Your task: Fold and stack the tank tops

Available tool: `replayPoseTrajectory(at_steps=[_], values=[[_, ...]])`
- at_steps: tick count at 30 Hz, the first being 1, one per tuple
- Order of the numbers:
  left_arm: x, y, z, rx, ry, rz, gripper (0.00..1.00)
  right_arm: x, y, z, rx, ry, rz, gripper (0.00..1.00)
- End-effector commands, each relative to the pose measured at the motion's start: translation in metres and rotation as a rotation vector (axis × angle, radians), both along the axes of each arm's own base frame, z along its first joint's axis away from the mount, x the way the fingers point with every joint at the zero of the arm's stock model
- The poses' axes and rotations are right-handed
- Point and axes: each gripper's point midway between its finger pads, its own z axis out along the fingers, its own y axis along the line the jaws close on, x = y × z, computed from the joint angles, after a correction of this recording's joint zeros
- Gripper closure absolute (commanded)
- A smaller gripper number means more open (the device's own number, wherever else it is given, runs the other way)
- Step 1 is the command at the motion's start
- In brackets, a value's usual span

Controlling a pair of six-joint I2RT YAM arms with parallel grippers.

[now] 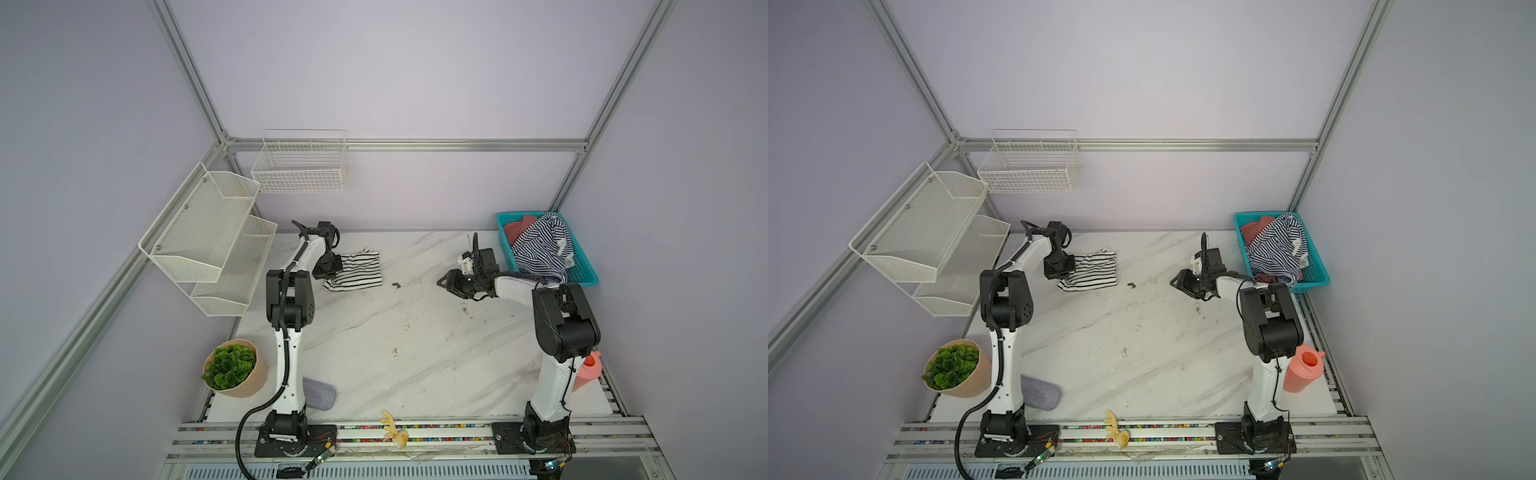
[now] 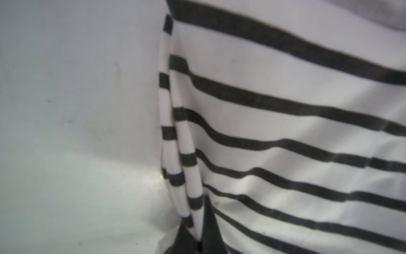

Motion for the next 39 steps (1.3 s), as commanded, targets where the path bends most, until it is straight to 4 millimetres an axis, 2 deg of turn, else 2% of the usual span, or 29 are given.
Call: replayPoseTrajectory(at_steps=[1,8,13,19,22,25,30,34,39], values=[[0.000,0.043,0.015,0.208,0.032,-0.029,1.00,-0.005,0.001,-0.001,-0.011,0.006,0.017,0.45],[0.006,0.082,0.014,0.249,0.026,0.022,1.00,-0.005,0.001,-0.004,-0.015,0.018,0.016,0.45],[0.023,0.113,0.022,0.284,-0.022,0.024,0.99,-0.006,0.000,0.000,-0.026,0.018,0.020,0.45],[0.043,0.142,0.035,0.300,-0.119,0.054,0.87,-0.005,-0.004,0.005,-0.042,0.017,0.008,0.45],[0.050,0.156,0.039,0.310,-0.155,0.074,0.84,-0.005,-0.005,0.006,-0.053,0.022,0.005,0.45],[0.060,0.168,0.044,0.317,-0.205,0.089,0.74,-0.005,-0.007,0.008,-0.067,0.031,0.000,0.45],[0.072,0.178,0.061,0.327,-0.285,0.116,0.56,-0.006,-0.011,0.019,-0.085,0.015,-0.016,0.45],[0.073,0.179,0.088,0.324,-0.344,0.166,0.49,-0.008,-0.012,0.019,-0.077,0.021,-0.034,0.45],[0.069,0.160,0.130,0.269,-0.435,0.193,0.45,-0.010,-0.010,0.019,-0.065,0.017,-0.031,0.45]])
